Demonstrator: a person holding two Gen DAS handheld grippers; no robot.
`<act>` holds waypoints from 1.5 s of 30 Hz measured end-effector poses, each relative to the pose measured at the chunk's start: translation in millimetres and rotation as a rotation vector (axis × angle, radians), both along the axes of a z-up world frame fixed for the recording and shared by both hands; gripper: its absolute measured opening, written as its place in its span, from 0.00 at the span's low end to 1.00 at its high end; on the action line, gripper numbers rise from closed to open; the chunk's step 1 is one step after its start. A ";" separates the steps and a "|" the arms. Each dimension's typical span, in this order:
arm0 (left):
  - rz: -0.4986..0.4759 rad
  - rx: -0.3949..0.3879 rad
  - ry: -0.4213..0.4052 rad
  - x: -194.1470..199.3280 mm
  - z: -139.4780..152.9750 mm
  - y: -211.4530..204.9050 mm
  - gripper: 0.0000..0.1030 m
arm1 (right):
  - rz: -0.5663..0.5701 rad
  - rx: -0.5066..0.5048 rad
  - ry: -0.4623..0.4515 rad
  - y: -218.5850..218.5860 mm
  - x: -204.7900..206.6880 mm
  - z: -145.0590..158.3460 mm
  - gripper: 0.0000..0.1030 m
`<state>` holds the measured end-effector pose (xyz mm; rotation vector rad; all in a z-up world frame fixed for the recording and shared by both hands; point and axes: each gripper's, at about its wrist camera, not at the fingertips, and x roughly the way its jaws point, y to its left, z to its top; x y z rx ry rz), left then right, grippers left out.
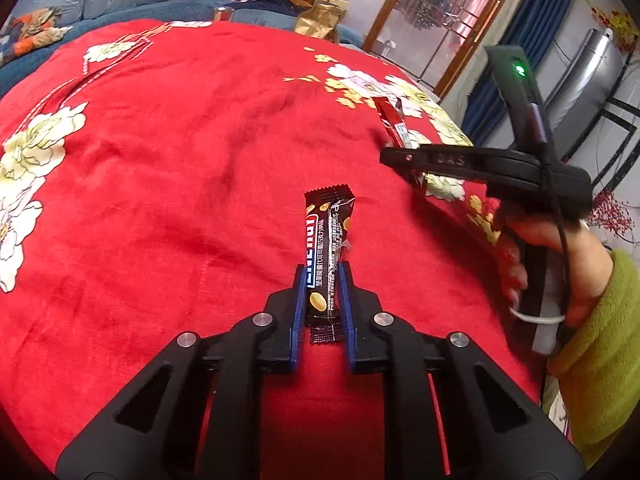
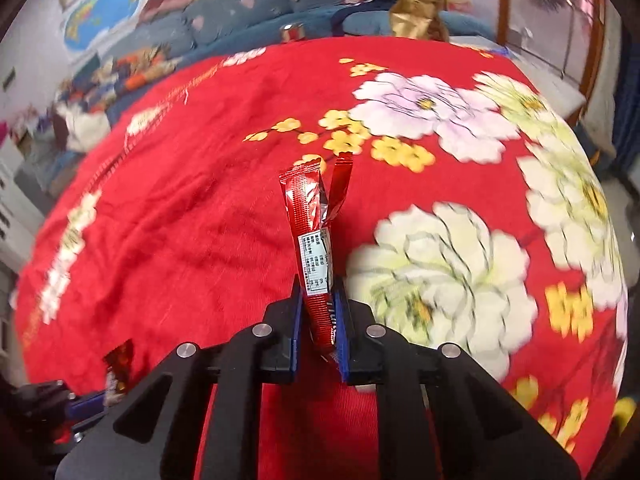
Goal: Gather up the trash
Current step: 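Carry the chocolate bar and red wrapper over the bin with both grippers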
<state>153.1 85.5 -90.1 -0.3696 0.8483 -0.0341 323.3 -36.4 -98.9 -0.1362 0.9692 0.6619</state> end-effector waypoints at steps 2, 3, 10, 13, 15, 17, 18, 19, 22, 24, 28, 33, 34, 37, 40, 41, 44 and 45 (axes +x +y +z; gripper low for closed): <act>-0.010 0.003 -0.008 1.4 2.8 -5.5 0.09 | -0.013 0.026 0.000 -10.2 -8.5 3.9 0.13; -0.016 0.003 -0.011 1.4 4.5 -8.2 0.09 | -0.024 0.038 -0.003 -19.1 -15.2 6.2 0.13; -0.067 0.015 -0.050 0.2 20.3 -33.2 0.09 | -0.070 0.099 -0.029 -68.9 -52.1 16.4 0.13; -0.087 0.021 -0.068 0.7 27.8 -43.8 0.09 | -0.109 0.110 -0.051 -90.7 -65.6 20.8 0.13; -0.099 0.025 -0.078 1.6 32.1 -50.6 0.09 | -0.142 0.129 -0.063 -109.9 -74.3 24.8 0.13; -0.110 0.027 -0.086 3.2 34.8 -56.5 0.09 | -0.160 0.138 -0.069 -122.5 -80.3 26.2 0.13; -0.117 0.029 -0.090 3.5 36.2 -59.9 0.09 | -0.175 0.140 -0.078 -131.6 -84.8 27.7 0.13; -0.126 0.032 -0.094 3.8 37.9 -64.8 0.09 | -0.185 0.141 -0.083 -137.7 -87.9 28.6 0.13; -0.149 0.038 -0.104 4.7 41.8 -76.7 0.09 | -0.221 0.156 -0.095 -160.0 -98.0 32.1 0.13; -0.163 0.041 -0.108 5.9 43.6 -84.0 0.09 | -0.242 0.166 -0.101 -174.1 -103.7 34.9 0.13; -0.191 0.047 -0.118 7.2 47.0 -98.3 0.09 | -0.287 0.175 -0.111 -196.2 -113.1 36.9 0.13; -0.238 0.056 -0.130 8.2 51.2 -119.5 0.09 | -0.344 0.177 -0.118 -222.6 -122.0 36.5 0.13; -0.247 0.058 -0.132 8.4 51.6 -123.3 0.09 | -0.360 0.177 -0.121 -228.6 -124.0 36.4 0.13; -0.276 0.063 -0.139 10.8 54.1 -136.5 0.09 | -0.393 0.178 -0.125 -243.8 -129.3 35.7 0.13; -0.306 0.069 -0.147 13.8 56.6 -149.4 0.09 | -0.427 0.181 -0.127 -259.8 -133.8 34.7 0.13; -0.315 0.069 -0.150 14.5 57.7 -153.2 0.09 | -0.438 0.181 -0.127 -264.2 -135.3 34.3 0.13; -0.342 0.072 -0.159 16.7 60.8 -165.9 0.09 | -0.469 0.180 -0.128 -277.1 -137.9 32.8 0.13; -0.350 0.073 -0.162 17.4 61.5 -169.7 0.09 | -0.483 0.177 -0.129 -282.5 -139.3 32.1 0.13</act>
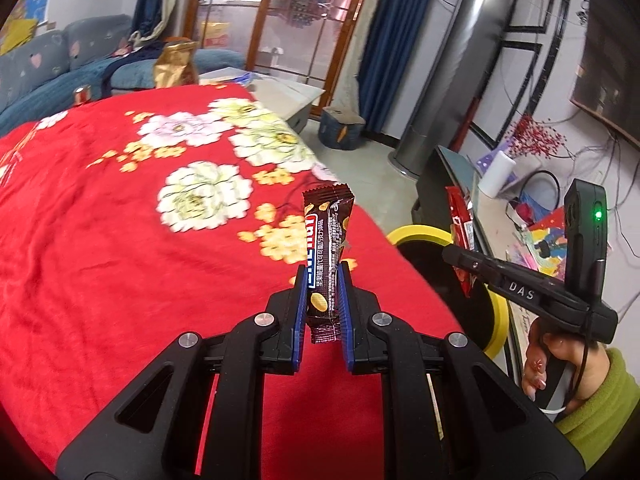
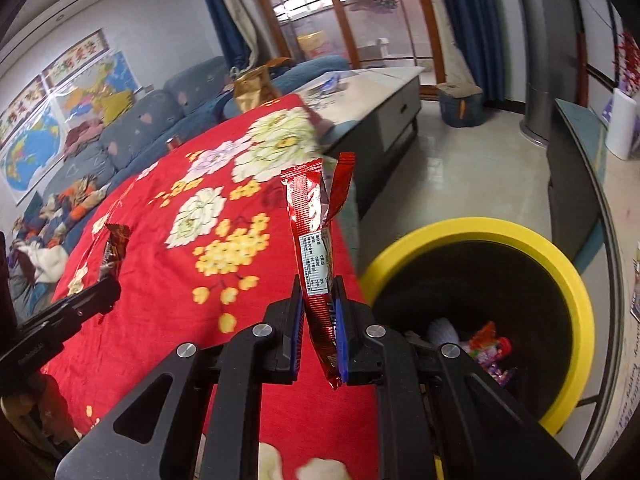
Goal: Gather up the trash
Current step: 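Carry the chocolate bar and red wrapper over the bin with both grippers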
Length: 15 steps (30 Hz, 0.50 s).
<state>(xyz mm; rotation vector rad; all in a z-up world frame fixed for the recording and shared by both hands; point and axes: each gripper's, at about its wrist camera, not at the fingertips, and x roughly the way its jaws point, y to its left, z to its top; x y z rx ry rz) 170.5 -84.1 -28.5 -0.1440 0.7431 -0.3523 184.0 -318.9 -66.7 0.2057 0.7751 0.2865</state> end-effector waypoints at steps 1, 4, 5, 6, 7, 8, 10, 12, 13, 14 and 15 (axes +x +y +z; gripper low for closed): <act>-0.010 0.001 -0.003 0.7 1.3 -5.3 0.09 | -0.008 -0.001 0.000 -3.6 -0.8 -0.5 0.13; -0.033 0.003 -0.008 3.5 3.8 -17.2 0.09 | -0.043 0.003 -0.002 -15.0 -3.6 -1.9 0.13; -0.040 0.004 -0.009 4.3 4.2 -20.3 0.09 | -0.053 0.006 -0.002 -19.2 -4.6 -2.0 0.13; -0.046 0.004 -0.010 4.9 4.4 -23.6 0.09 | -0.063 0.010 -0.001 -23.8 -5.4 -2.9 0.13; -0.056 0.007 -0.012 5.6 5.0 -28.3 0.09 | -0.071 0.010 0.000 -27.3 -5.4 -3.4 0.13; -0.065 0.010 -0.013 6.4 5.2 -32.0 0.09 | -0.079 0.010 0.001 -30.4 -5.9 -3.9 0.13; -0.078 0.014 -0.015 7.0 5.2 -39.0 0.09 | -0.096 0.011 0.005 -37.8 -7.4 -5.5 0.13; -0.093 0.016 -0.016 9.3 5.1 -46.8 0.09 | -0.110 0.014 0.009 -43.9 -8.2 -7.5 0.13; -0.098 0.018 -0.016 9.6 5.2 -49.2 0.09 | -0.118 0.016 0.013 -49.5 -8.5 -8.6 0.13; -0.108 0.020 -0.016 10.5 5.1 -53.6 0.09 | -0.127 0.016 0.015 -52.5 -8.9 -9.7 0.13; -0.113 0.022 -0.017 10.7 5.1 -56.7 0.09 | -0.134 0.018 0.017 -56.0 -9.5 -10.6 0.13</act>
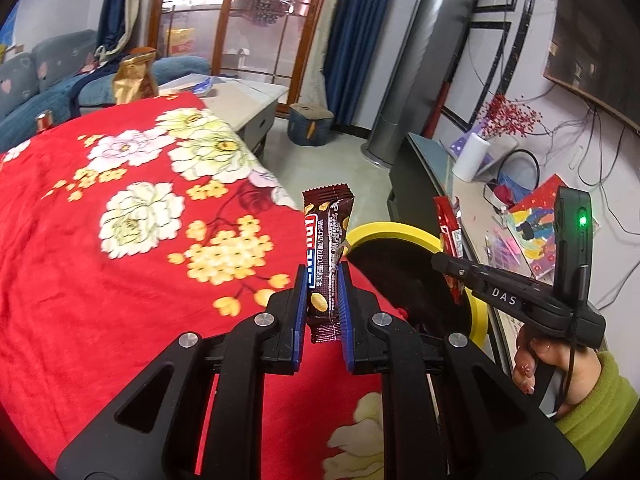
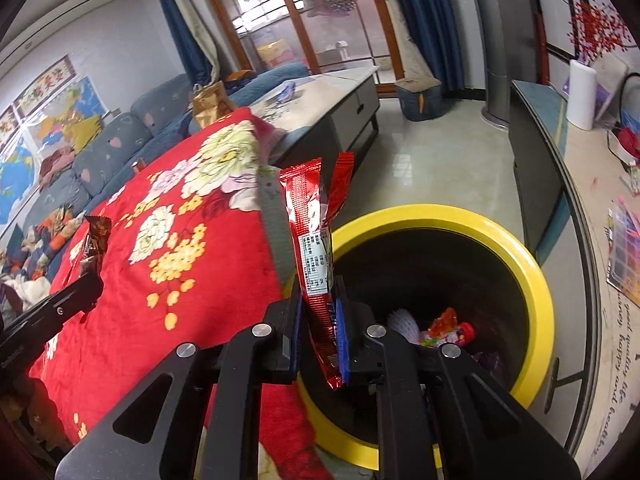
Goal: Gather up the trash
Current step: 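Carry the chocolate bar and red wrapper over the bin with both grippers, then open the right gripper over the bin, then open the left gripper to drop the chocolate bar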
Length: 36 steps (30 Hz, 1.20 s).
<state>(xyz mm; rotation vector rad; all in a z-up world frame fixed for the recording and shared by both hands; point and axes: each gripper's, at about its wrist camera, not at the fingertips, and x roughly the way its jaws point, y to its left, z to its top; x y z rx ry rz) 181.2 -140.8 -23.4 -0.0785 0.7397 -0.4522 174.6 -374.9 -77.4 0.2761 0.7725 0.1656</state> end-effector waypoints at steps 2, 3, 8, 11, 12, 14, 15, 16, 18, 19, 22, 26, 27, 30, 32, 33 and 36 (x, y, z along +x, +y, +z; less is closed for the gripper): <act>-0.018 0.006 -0.001 0.6 -0.3 -8.6 0.09 | -0.009 0.005 0.002 -4.5 -1.4 -1.4 0.14; -0.029 0.010 -0.003 1.2 -0.7 -14.0 0.09 | -0.018 0.006 0.005 -7.3 -1.9 -2.4 0.14; -0.075 0.023 -0.004 0.7 -2.3 -34.3 0.09 | -0.047 0.014 0.014 -20.1 -4.4 -6.3 0.14; -0.102 0.030 -0.002 1.0 -3.9 -46.6 0.09 | -0.064 0.021 0.016 -27.5 -6.7 -7.5 0.14; -0.108 0.032 -0.002 1.2 -4.4 -49.5 0.09 | -0.071 0.021 0.017 -30.6 -7.7 -8.1 0.14; -0.128 0.038 -0.004 1.2 -5.3 -58.3 0.09 | -0.079 0.023 0.019 -35.4 -8.9 -9.1 0.15; -0.133 0.041 -0.006 0.7 -5.4 -61.5 0.09 | -0.086 0.023 0.020 -37.8 -9.9 -9.2 0.15; -0.145 0.043 -0.005 0.6 -6.3 -67.0 0.09 | -0.094 0.022 0.021 -40.8 -11.0 -10.0 0.15; -0.157 0.046 -0.004 0.5 -7.4 -73.4 0.09 | -0.108 0.025 0.028 -46.5 -12.8 -12.1 0.15; -0.167 0.048 -0.004 0.3 -8.5 -78.5 0.09 | -0.113 0.027 0.031 -48.2 -13.2 -12.9 0.15; -0.184 0.056 -0.001 -0.1 -11.2 -88.3 0.09 | -0.122 0.030 0.041 -54.1 -15.7 -15.6 0.16; -0.211 0.071 -0.004 0.2 -15.7 -98.7 0.09 | -0.125 0.040 0.050 -58.1 -17.3 -19.4 0.17; -0.218 0.078 -0.007 0.3 -17.1 -101.3 0.09 | -0.128 0.045 0.053 -59.3 -18.0 -20.9 0.19; -0.223 0.084 -0.002 2.4 -20.3 -105.4 0.09 | -0.128 0.052 0.058 -60.8 -18.8 -23.4 0.23; -0.223 0.089 0.007 5.8 -23.3 -107.9 0.09 | -0.129 0.053 0.061 -61.9 -19.3 -24.9 0.27; -0.227 0.089 0.015 7.4 -25.0 -108.7 0.09 | -0.131 0.053 0.062 -62.2 -19.4 -25.4 0.31; -0.229 0.096 0.027 9.9 -28.9 -111.9 0.15 | -0.141 0.053 0.063 -64.2 -20.9 -26.3 0.35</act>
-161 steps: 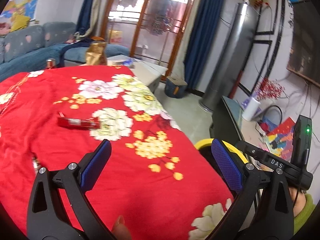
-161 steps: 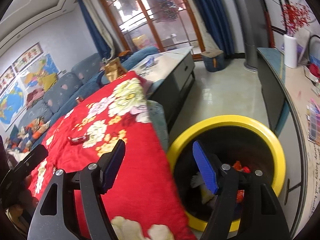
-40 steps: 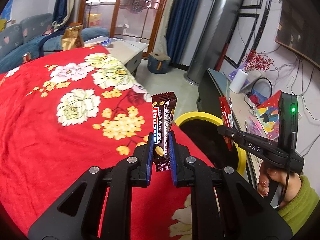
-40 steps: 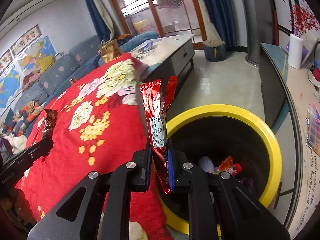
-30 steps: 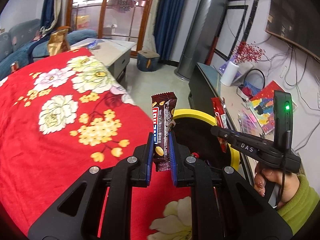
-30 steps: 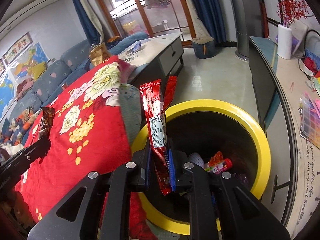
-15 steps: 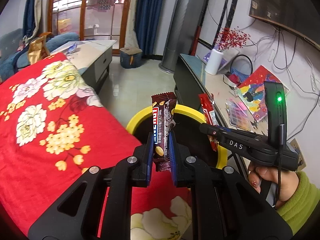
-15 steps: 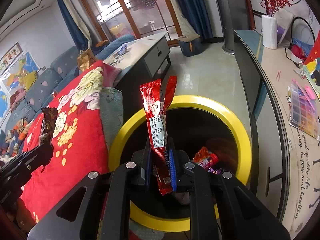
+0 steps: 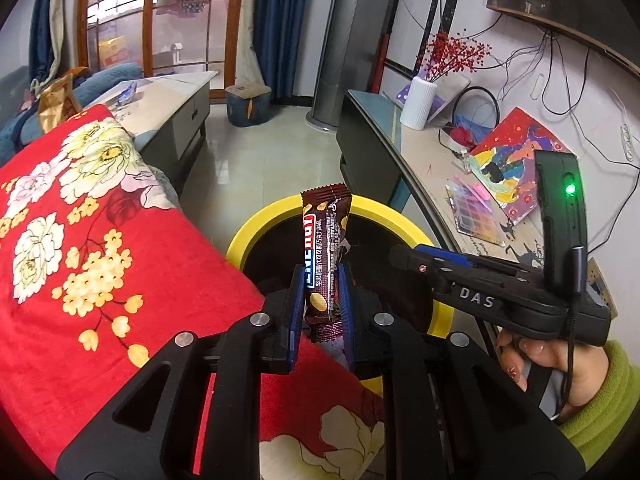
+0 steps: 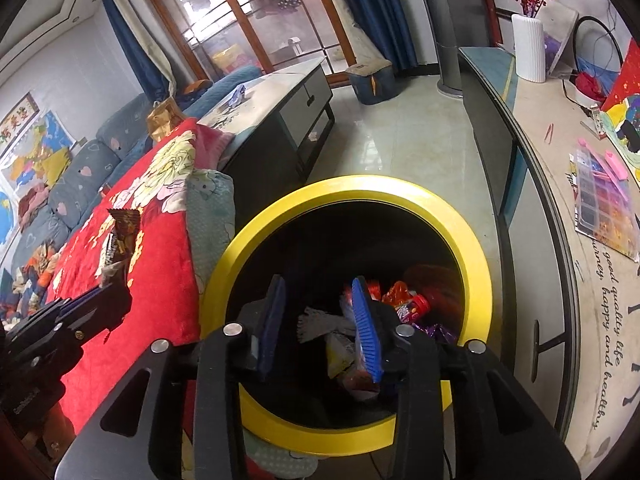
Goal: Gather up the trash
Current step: 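Open the right gripper over the bin, then open the left gripper to drop the chocolate bar, then lift both open grippers away from the bin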
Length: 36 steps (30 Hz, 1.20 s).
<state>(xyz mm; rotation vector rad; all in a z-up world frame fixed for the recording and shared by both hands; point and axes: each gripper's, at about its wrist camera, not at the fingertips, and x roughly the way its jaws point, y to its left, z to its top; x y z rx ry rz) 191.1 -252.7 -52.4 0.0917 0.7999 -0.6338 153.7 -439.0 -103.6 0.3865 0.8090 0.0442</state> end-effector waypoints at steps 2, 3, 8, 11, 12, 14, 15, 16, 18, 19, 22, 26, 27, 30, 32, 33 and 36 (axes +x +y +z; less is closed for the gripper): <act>0.000 -0.001 0.013 1.8 -2.2 -0.3 0.26 | -0.008 0.000 -0.001 -2.6 -1.2 -0.6 0.39; 0.004 -0.001 0.015 2.0 -2.8 -0.5 0.35 | -0.014 -0.003 0.000 -4.2 -2.8 -0.6 0.41; 0.012 -0.009 0.022 2.2 -2.2 -0.6 0.61 | -0.040 -0.017 -0.004 -11.4 -10.7 1.0 0.53; 0.019 -0.021 0.022 1.6 1.0 3.6 0.72 | -0.057 -0.027 -0.011 -15.1 -16.9 4.0 0.62; 0.023 -0.028 0.023 1.4 2.5 5.2 0.77 | -0.064 -0.034 -0.016 -15.9 -19.8 5.8 0.66; 0.028 -0.049 0.023 -0.2 5.8 10.0 0.84 | -0.074 -0.045 -0.024 -16.6 -24.7 9.2 0.71; 0.036 -0.058 0.021 -0.8 8.4 13.8 0.89 | -0.078 -0.050 -0.027 -16.5 -26.1 10.9 0.75; 0.041 -0.060 0.019 -1.0 10.1 16.2 0.89 | -0.080 -0.053 -0.031 -16.6 -27.8 12.6 0.76; 0.053 -0.068 0.013 -2.5 14.2 23.9 0.89 | -0.083 -0.061 -0.038 -14.3 -33.0 16.7 0.77; 0.063 -0.071 0.005 -3.9 17.3 28.5 0.89 | -0.083 -0.065 -0.044 -12.4 -35.8 19.9 0.79; 0.091 -0.083 -0.014 -8.7 25.8 42.1 0.89 | -0.079 -0.076 -0.070 -5.2 -42.8 30.2 0.84; 0.137 -0.099 -0.041 -16.1 36.4 65.1 0.89 | -0.053 -0.097 -0.112 15.5 -52.7 45.7 0.88; 0.150 -0.102 -0.049 -18.6 38.9 72.0 0.89 | -0.044 -0.101 -0.120 19.7 -53.9 48.5 0.91; 0.192 -0.110 -0.072 -26.4 44.2 92.2 0.89 | -0.015 -0.116 -0.154 37.1 -58.0 58.0 0.92; 0.210 -0.115 -0.082 -31.7 47.1 101.4 0.89 | 0.003 -0.127 -0.179 50.2 -61.3 64.1 0.93; 0.224 -0.114 -0.095 -35.9 49.0 108.5 0.89 | 0.008 -0.130 -0.189 54.5 -62.7 66.3 0.93; 0.259 -0.108 -0.125 -45.8 52.4 123.5 0.89 | 0.029 -0.155 -0.236 73.7 -69.4 73.7 0.93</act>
